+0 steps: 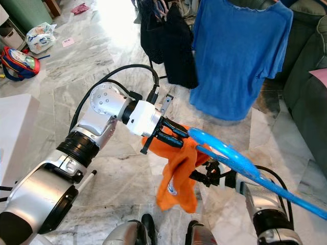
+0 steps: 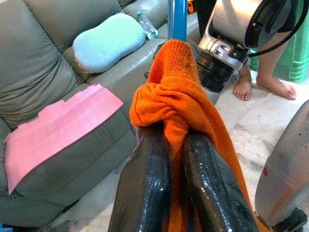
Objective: Hang hanger
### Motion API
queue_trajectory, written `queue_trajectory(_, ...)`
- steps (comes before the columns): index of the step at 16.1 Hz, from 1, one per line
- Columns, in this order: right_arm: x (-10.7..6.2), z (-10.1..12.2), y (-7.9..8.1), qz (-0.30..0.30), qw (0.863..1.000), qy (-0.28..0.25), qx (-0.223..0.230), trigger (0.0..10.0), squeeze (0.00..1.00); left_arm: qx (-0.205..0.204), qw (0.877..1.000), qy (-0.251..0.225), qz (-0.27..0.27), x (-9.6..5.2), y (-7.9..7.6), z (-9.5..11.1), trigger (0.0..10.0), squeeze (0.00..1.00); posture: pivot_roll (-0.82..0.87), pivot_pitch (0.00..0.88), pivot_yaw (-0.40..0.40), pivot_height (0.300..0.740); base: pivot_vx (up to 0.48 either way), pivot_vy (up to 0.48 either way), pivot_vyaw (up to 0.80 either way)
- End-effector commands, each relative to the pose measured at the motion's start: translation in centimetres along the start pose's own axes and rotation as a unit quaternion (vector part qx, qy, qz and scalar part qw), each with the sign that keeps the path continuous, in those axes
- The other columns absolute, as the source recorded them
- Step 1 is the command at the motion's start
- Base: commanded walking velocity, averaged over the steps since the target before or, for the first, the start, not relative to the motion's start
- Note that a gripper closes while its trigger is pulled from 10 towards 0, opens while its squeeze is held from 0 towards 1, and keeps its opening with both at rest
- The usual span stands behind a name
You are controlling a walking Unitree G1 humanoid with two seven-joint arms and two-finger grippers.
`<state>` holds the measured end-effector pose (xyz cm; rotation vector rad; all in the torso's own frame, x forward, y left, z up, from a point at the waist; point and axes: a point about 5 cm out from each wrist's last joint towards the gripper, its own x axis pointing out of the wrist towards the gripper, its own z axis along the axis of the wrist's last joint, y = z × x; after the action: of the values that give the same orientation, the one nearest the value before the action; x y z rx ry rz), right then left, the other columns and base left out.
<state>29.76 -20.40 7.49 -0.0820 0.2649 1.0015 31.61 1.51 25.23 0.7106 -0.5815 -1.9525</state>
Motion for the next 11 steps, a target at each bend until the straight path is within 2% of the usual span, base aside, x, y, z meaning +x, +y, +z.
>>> queue_trajectory(1,0.29,-0.50,0.15,-0.007,1.000,0.001,0.005,0.0,0.00,0.013,1.000,-0.012,-0.005,0.02,0.05,0.54,10.0,0.00,-0.01,0.255,0.139,0.740,0.000,0.000,0.00)
queue_trajectory(11,0.65,-0.35,-0.41,-0.043,0.999,-0.010,-0.006,0.0,0.00,0.013,1.000,-0.015,-0.004,0.05,0.08,0.76,10.0,0.00,0.00,0.256,0.136,0.740,0.000,0.000,0.00)
